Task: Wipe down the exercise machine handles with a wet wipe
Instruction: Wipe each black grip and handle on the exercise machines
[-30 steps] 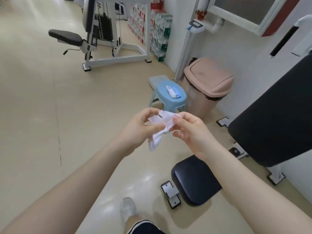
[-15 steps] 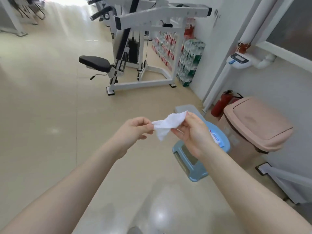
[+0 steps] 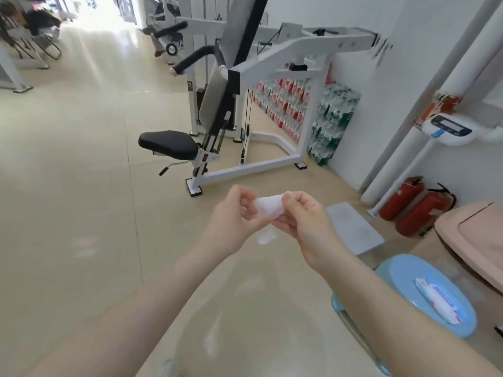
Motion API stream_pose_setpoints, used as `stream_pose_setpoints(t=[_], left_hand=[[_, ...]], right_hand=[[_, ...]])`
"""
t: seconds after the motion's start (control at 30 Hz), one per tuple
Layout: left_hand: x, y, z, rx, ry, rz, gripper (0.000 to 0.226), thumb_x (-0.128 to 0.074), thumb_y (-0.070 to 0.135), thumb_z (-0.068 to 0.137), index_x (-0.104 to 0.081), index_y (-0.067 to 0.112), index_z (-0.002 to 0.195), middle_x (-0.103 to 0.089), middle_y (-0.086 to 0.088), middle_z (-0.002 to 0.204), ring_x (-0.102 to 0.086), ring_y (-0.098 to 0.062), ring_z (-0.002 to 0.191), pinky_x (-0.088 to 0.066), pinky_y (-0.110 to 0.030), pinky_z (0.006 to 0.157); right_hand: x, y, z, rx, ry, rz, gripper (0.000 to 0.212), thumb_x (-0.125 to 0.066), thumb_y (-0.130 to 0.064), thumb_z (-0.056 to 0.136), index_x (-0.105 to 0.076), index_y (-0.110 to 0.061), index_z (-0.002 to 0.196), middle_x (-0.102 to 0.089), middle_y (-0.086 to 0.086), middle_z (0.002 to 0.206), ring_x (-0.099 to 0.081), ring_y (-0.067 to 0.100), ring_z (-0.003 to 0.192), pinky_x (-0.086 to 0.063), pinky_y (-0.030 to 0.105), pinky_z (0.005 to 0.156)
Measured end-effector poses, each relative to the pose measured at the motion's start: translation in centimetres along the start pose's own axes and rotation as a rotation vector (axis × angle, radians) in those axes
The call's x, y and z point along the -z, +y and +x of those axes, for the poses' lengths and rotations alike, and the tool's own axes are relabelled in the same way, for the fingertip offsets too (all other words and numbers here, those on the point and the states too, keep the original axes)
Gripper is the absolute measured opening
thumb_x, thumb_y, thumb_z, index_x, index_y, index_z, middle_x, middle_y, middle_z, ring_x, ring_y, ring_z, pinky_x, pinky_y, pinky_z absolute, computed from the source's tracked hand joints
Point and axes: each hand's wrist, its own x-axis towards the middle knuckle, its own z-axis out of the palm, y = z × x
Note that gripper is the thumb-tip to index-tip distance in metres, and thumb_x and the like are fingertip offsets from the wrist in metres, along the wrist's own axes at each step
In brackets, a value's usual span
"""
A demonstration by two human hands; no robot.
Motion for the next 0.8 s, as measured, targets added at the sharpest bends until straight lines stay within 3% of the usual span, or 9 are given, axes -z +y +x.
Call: stream_pose_setpoints(t=[0.07, 0.17, 0.3, 0.4, 0.47, 0.57, 0.73, 0.8], left_hand=[[4.4, -1.6, 5.2, -0.086, -0.03, 0.099, 0.03, -0.072, 0.023, 0.077, -0.045, 0.036, 0.078, -0.053, 0.011, 0.077, -0.055, -0.01, 0.071, -0.039, -0.022, 0.061], [9.7, -2.9, 12.4, -0.132, -0.124, 0.158, 0.024, -0.066, 0.022, 0.083, -0.05, 0.035, 0.071, -0.053, 0.014, 0.077, -0.051, 0.001, 0.071, -0.037, -0.014, 0.066], [14.6, -4.9, 20.4, -0.02, -0.333, -0.034, 0.01, -0.062, 0.033, 0.08, -0.058, 0.023, 0.077, -0.063, 0.005, 0.078, -0.056, -0.01, 0.073, -0.04, -0.025, 0.072], [17.1, -6.0, 26.1, 0.004, -0.433, -0.171, 0.011, -0.057, 0.019, 0.09, -0.054, 0.012, 0.082, -0.058, 0.002, 0.07, -0.055, 0.0, 0.058, -0.041, -0.01, 0.059], [18.8, -6.8, 30.5, 0.008, -0.427, -0.229, 0.009, -0.05, 0.007, 0.094, -0.053, 0.007, 0.086, -0.059, 0.0, 0.07, -0.056, 0.0, 0.055, -0.043, -0.008, 0.054], [21.5, -8.2, 37.8, -0.004, -0.368, -0.249, 0.009, -0.048, 0.004, 0.093, -0.053, 0.008, 0.088, -0.059, -0.003, 0.074, -0.058, -0.008, 0.062, -0.051, -0.018, 0.063], [25.9, -8.6, 49.1, -0.008, -0.289, -0.292, 0.031, -0.035, -0.005, 0.093, -0.055, 0.01, 0.076, -0.055, 0.003, 0.069, -0.056, -0.007, 0.061, -0.051, -0.019, 0.061], [26.6, -8.7, 53.0, 0.098, -0.232, -0.376, 0.034, -0.034, -0.006, 0.091, -0.056, 0.01, 0.07, -0.055, -0.002, 0.071, -0.057, -0.011, 0.063, -0.051, -0.025, 0.063]], right_hand=[[-3.8, -1.1, 4.2, -0.001, 0.0, -0.025, 0.017, -0.041, -0.017, 0.099, -0.051, -0.011, 0.087, -0.069, 0.014, 0.09, -0.067, 0.018, 0.079, -0.055, 0.024, 0.076], [-8.3, -2.9, 10.4, 0.012, 0.036, -0.031, 0.019, -0.038, -0.018, 0.1, -0.051, -0.013, 0.086, -0.07, 0.012, 0.089, -0.067, 0.02, 0.082, -0.055, 0.028, 0.079], [-12.0, -4.4, 18.0, -0.009, 0.1, -0.015, 0.021, -0.036, -0.019, 0.101, -0.048, -0.014, 0.084, -0.066, 0.006, 0.079, -0.067, 0.014, 0.069, -0.054, 0.025, 0.069], [-14.7, -5.1, 24.5, 0.001, 0.115, 0.007, 0.022, -0.033, -0.021, 0.102, -0.046, -0.014, 0.085, -0.06, 0.006, 0.078, -0.063, 0.016, 0.066, -0.054, 0.029, 0.066], [-16.6, -5.6, 29.5, 0.005, 0.144, 0.04, 0.023, -0.032, -0.022, 0.102, -0.046, -0.013, 0.086, -0.055, 0.009, 0.081, -0.058, 0.019, 0.07, -0.054, 0.031, 0.064], [-19.0, -6.8, 36.6, -0.013, 0.169, 0.145, 0.023, -0.033, -0.022, 0.102, -0.048, -0.012, 0.089, -0.056, 0.009, 0.084, -0.056, 0.018, 0.071, -0.053, 0.03, 0.058], [-22.3, -10.0, 46.8, -0.132, 0.116, 0.353, 0.037, -0.041, -0.028, 0.099, -0.054, -0.001, 0.12, -0.064, 0.016, 0.115, -0.066, 0.021, 0.084, -0.057, 0.029, 0.056], [-23.6, -10.7, 49.9, -0.183, 0.099, 0.407, 0.047, -0.051, -0.036, 0.092, -0.052, -0.002, 0.125, -0.063, 0.015, 0.118, -0.068, 0.021, 0.085, -0.056, 0.028, 0.055]])
